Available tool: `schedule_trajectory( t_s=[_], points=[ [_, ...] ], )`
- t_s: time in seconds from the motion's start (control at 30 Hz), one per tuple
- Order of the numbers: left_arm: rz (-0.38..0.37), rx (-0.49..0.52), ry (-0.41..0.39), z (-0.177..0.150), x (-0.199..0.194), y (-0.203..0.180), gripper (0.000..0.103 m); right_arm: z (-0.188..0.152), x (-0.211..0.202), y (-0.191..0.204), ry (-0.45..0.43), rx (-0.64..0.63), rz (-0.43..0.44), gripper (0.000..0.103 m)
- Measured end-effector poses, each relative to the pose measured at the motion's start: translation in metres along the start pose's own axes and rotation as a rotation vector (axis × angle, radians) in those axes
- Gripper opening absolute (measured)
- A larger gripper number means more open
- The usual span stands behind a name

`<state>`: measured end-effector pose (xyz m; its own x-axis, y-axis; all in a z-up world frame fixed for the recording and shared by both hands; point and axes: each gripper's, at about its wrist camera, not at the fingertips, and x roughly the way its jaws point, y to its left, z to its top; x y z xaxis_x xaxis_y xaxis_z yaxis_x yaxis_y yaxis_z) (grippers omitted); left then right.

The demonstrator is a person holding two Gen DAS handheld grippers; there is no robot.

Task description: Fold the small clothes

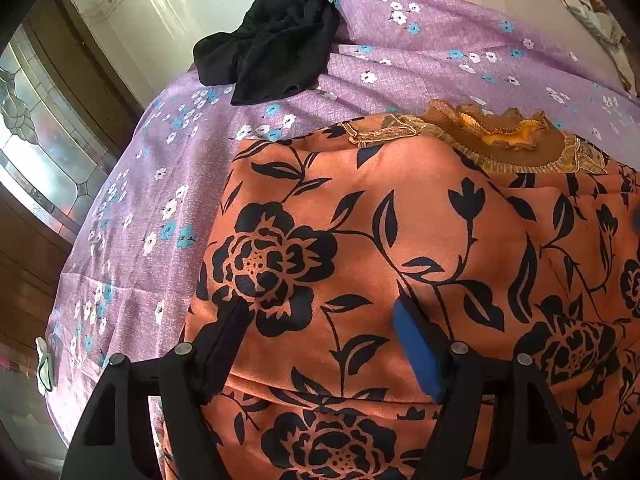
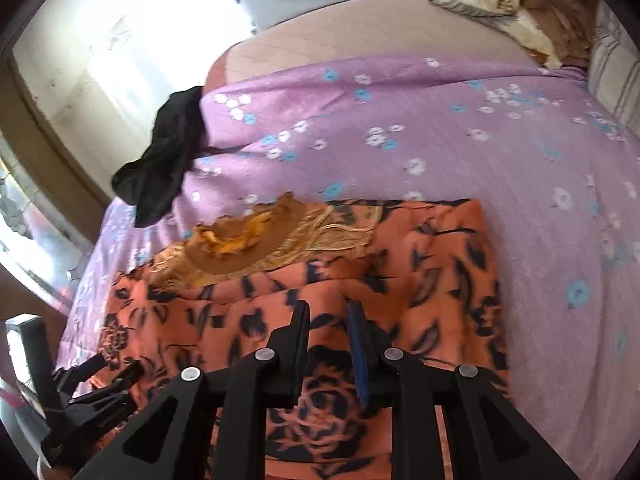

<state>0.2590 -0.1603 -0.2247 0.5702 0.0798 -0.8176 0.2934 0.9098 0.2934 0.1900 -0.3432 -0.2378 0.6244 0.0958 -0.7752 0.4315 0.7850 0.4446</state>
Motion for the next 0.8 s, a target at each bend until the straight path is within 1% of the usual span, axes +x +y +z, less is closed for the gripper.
schedule_trajectory(
  t_s=[0.07,0.13,0.2,0.27,0.3,0.47,0.53,0.57,0.6,0.67,0.73,0.8],
  points=[
    [-0.004,-0.001,-0.005,-0.002,-0.001,-0.001,0.075,-0.004,0.025,-0.003,0.058,0.026,-0.027,0.024],
    [-0.015,-0.011,-0.006,-0.001,-0.001,0.001,0.076,-0.003,0.030,-0.006,0.030,0.048,-0.013,0.024],
    [-0.026,-0.019,-0.006,-0.002,-0.001,0.002,0.076,0.000,0.028,-0.007,0.044,0.061,-0.007,0.024],
    [-0.034,-0.023,-0.007,-0.001,0.001,0.004,0.076,0.002,0.024,-0.009,0.038,0.077,0.009,0.024],
    [-0.035,-0.022,-0.008,-0.001,0.001,0.004,0.076,0.001,0.022,-0.012,0.032,0.081,0.012,0.024],
    [-0.040,-0.011,-0.020,-0.002,0.001,0.004,0.077,0.006,-0.004,-0.010,-0.068,0.074,0.058,0.025],
    [-0.041,-0.011,-0.023,-0.003,0.001,0.004,0.077,0.006,-0.008,-0.006,-0.085,0.058,0.065,0.025],
    [-0.041,-0.010,-0.025,-0.003,0.001,0.004,0.077,0.005,-0.003,-0.003,-0.068,0.048,0.059,0.025],
    [-0.041,-0.010,-0.027,-0.003,0.001,0.004,0.077,0.005,0.006,-0.001,-0.036,0.044,0.047,0.028],
    [-0.043,-0.010,-0.029,-0.003,0.001,0.004,0.077,0.000,0.026,-0.002,0.049,0.047,0.019,0.031],
    [-0.046,-0.013,-0.032,-0.003,0.001,0.004,0.077,-0.001,0.024,0.000,0.021,0.033,0.015,0.031],
    [-0.049,-0.013,-0.034,-0.004,0.001,0.005,0.077,0.001,0.019,0.003,0.026,0.031,0.016,0.032]
  ],
)
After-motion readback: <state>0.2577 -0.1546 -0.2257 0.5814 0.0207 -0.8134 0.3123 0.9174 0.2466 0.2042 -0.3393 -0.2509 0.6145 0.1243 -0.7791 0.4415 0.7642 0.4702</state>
